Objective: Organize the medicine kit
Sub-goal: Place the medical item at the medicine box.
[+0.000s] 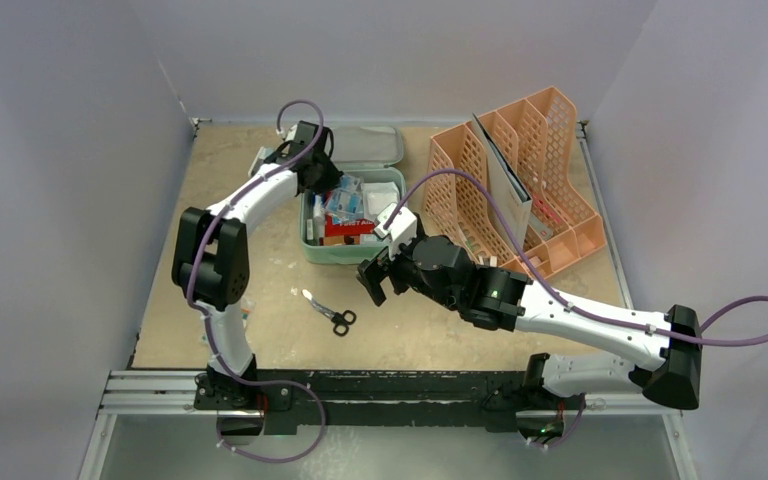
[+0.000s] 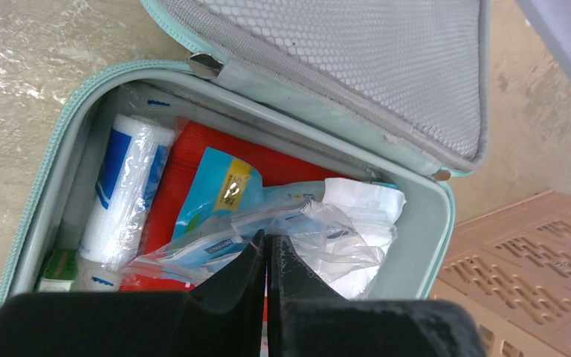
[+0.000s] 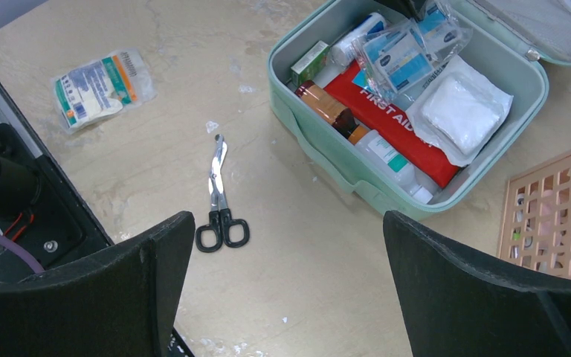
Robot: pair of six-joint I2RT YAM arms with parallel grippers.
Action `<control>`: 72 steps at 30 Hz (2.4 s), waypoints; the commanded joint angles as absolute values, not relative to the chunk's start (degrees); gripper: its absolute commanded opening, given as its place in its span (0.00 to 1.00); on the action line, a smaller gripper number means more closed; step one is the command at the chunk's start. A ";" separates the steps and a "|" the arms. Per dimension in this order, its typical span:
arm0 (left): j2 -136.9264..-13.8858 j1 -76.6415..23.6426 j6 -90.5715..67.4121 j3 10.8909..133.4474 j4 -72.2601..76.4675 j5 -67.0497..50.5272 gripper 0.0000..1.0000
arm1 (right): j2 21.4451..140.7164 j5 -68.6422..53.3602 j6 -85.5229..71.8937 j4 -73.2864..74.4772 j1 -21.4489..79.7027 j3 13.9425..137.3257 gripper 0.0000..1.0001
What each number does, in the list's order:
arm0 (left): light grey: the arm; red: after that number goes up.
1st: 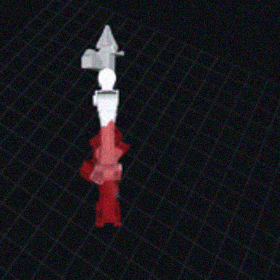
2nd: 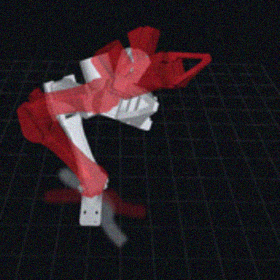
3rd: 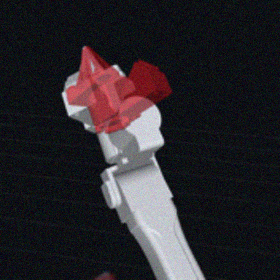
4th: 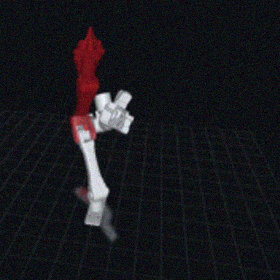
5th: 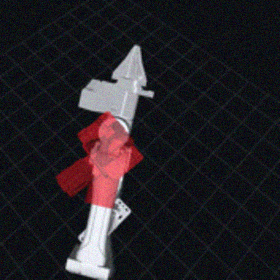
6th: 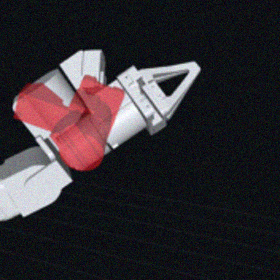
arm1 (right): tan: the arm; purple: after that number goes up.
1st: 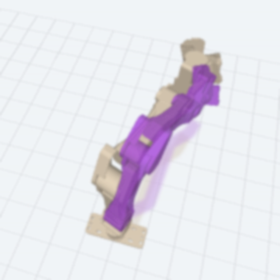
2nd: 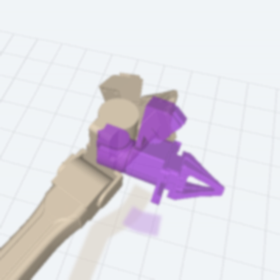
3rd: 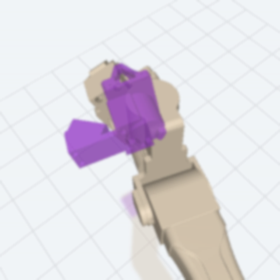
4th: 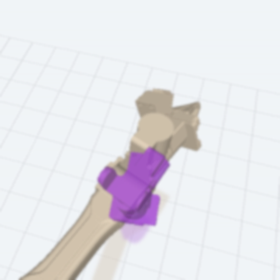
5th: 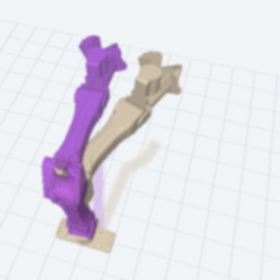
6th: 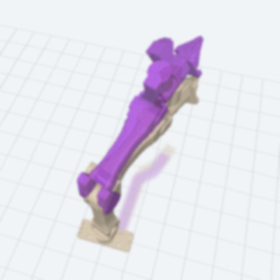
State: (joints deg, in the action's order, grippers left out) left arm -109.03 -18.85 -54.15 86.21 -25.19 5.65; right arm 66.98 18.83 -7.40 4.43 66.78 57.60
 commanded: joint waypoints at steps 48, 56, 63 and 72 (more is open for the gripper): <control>-111.13 -19.25 -30.80 88.43 -24.88 -7.41 0.00 | 68.33 19.10 -11.70 6.06 66.76 60.42 0.94; -116.09 -19.25 -30.12 91.11 -26.55 -6.27 0.00 | 67.30 19.92 -11.35 6.24 66.80 60.00 0.95; -114.20 -19.25 -30.50 94.23 -28.40 -7.51 0.00 | 65.91 19.89 -10.71 5.68 66.82 58.59 0.95; -103.53 -19.24 -29.57 94.60 -32.02 -9.04 0.17 | 67.03 20.16 -12.35 7.29 66.79 59.41 0.94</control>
State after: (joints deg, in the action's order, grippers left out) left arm -111.44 -18.90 -31.70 92.09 -30.00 -7.70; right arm 67.02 18.96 -11.25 7.11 66.78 57.93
